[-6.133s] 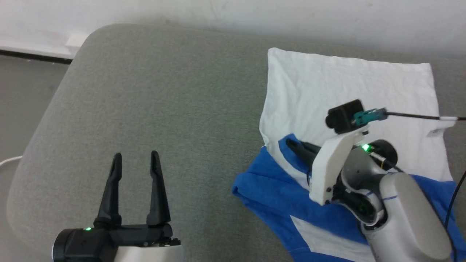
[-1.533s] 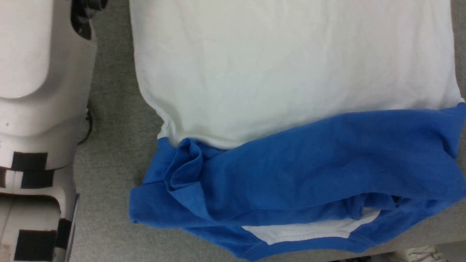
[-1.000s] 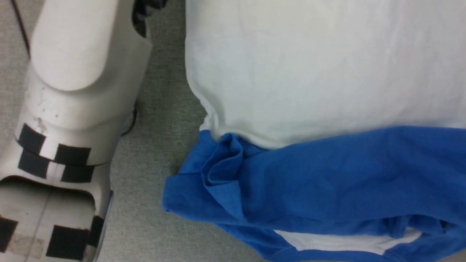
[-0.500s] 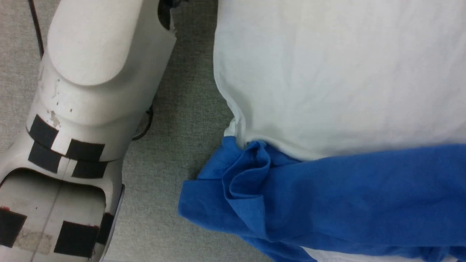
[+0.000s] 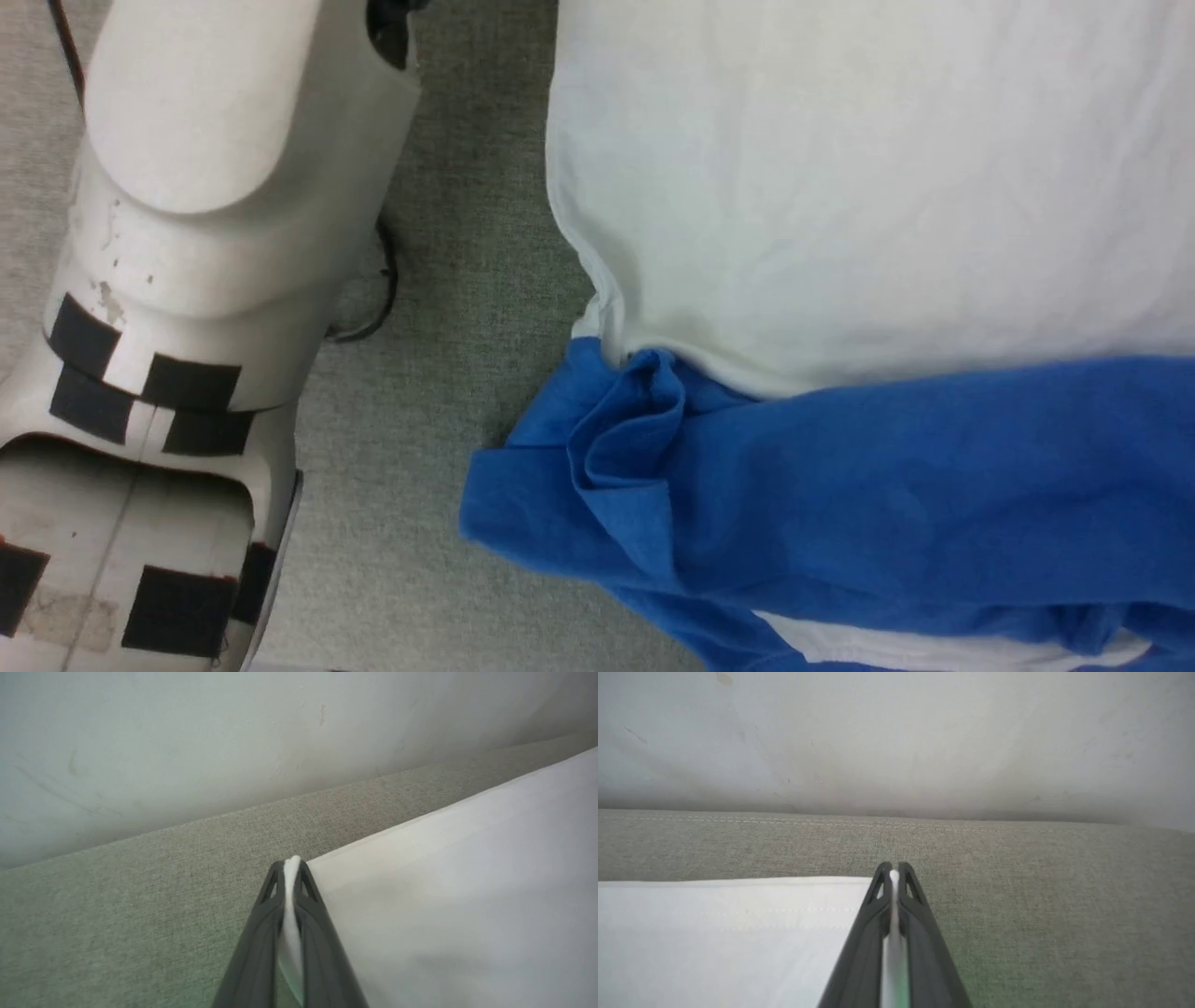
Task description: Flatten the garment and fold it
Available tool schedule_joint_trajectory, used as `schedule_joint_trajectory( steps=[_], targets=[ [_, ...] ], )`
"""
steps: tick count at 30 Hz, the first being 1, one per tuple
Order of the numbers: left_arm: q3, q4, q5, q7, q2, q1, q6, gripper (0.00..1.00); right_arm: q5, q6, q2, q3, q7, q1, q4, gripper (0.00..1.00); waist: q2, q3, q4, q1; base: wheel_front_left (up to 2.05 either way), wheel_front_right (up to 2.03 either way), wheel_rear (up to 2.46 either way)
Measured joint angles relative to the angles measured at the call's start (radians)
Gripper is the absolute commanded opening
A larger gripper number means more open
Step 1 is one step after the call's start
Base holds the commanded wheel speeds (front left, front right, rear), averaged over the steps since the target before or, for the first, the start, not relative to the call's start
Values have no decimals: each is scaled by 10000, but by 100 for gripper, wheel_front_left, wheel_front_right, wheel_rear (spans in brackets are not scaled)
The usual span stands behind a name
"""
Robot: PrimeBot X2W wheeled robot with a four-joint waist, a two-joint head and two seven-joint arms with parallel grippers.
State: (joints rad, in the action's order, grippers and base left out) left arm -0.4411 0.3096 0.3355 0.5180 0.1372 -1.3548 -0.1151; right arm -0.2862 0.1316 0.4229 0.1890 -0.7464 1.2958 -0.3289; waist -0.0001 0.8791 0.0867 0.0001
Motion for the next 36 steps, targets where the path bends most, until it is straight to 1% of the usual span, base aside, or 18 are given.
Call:
schedule_joint_trajectory(
  steps=[3, 7, 11, 15, 22, 27, 33, 36],
  targets=[
    [138, -42, 138, -318, 59, 52, 0, 0, -228, 0, -15, 2, 98, -38, 140, 0, 0, -235, -33, 0, 0, 0, 0],
    [284, -169, 288, -713, 290, 335, 33, 0, -708, 0, -56, -23, 263, -302, 359, 0, 0, -636, -88, 0, 0, 0, 0],
    [324, -554, 456, -1011, 562, 914, 316, 0, -1352, 0, -10, -134, 384, -980, 748, 0, 1, -1133, -134, 0, 0, 0, 0],
    [247, -1246, 633, -1269, 832, 1803, 600, 0, -2155, 0, 67, -282, 464, -2039, 1440, 0, 1, -1734, -158, 0, 0, 0, 0],
    [180, -3057, 1131, -1628, 1292, 4096, 708, 0, -3206, 0, 40, -6, 571, -4611, 2945, 0, 1, -2997, -196, -1, 0, 0, 0],
    [119, -4497, 1430, -1956, 1601, 6080, 686, 0, -3616, 0, -523, 539, 562, -6499, 4044, 0, 1, -3994, -242, -3, 0, 0, 0],
    [-119, -5969, 1465, -2385, 1979, 8104, 422, 0, -3843, 0, -1289, 1423, 282, -8566, 5490, 0, 1, -5100, -270, -5, 0, 0, 0],
    [-341, -6558, 1281, -2642, 2113, 9021, 270, 0, -3985, -2, -1753, 1735, 155, -9518, 6163, 0, 2, -5552, -272, -5, 0, 0, 0]
  ],
)
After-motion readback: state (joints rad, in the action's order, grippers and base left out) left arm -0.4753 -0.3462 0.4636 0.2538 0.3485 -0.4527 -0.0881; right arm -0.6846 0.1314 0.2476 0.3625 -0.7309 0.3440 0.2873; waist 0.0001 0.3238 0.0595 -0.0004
